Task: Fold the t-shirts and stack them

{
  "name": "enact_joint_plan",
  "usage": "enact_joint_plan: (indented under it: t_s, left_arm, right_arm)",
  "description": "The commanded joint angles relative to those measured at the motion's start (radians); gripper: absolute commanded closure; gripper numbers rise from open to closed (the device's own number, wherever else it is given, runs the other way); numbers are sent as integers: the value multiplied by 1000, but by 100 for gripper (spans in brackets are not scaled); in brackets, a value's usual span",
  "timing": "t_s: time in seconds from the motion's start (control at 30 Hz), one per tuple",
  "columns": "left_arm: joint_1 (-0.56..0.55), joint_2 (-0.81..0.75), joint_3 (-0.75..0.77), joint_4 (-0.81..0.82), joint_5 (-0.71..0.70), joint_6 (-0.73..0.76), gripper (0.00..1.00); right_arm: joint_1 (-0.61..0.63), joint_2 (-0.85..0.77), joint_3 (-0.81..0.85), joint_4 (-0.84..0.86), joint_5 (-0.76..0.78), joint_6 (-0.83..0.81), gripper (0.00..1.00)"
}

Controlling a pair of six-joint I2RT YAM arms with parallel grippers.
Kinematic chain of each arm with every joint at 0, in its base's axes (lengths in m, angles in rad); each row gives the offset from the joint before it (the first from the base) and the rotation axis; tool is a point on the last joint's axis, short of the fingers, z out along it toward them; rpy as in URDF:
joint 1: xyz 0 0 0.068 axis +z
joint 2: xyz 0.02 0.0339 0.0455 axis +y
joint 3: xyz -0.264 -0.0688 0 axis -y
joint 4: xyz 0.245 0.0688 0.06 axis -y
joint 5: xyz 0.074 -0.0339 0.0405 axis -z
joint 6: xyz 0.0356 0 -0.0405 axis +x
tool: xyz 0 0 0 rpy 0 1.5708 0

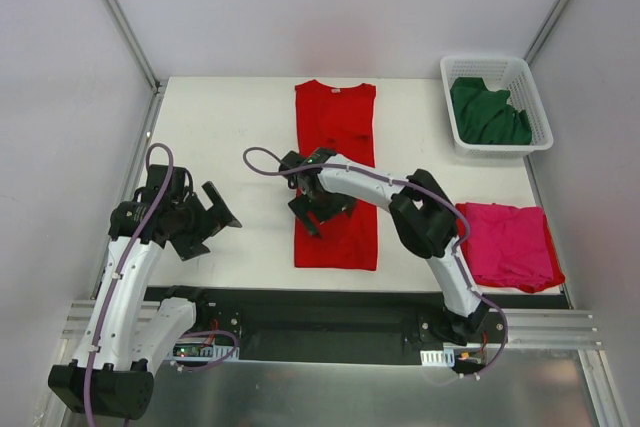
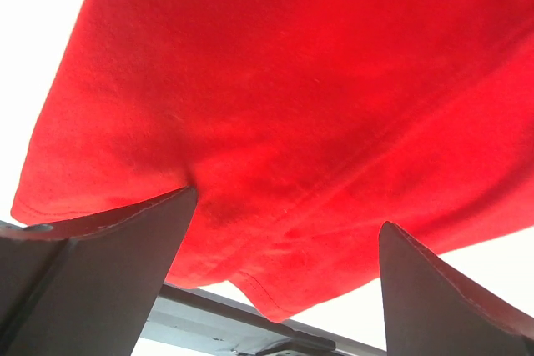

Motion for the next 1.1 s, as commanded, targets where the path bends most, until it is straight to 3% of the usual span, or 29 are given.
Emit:
enact_joint_plan:
  t_s: [0.0,0.17,0.4,0.63,0.8,1.07]
  left_arm:
    - [11,-12,10,6,11,-22,1]
    - [11,-12,5,8,13,-22,1]
    - [11,-18,4,6,11,-17,1]
    - [11,-18,-1,6,17,-12,1]
    - [11,-12,2,9,19,-9,1]
    - [11,-3,5,9,11,-5,1]
  right_arm:
    - [8,25,88,-26,5,1,4]
    - [-4,54,249,-78,73,10,4]
    - [-61,100,298,-78,50,47,4]
    - [-141,158,272,-37,24,64,4]
    - [-156,196,274,-31,-82,48,4]
    - [-115,131,84,0,-142,76,4]
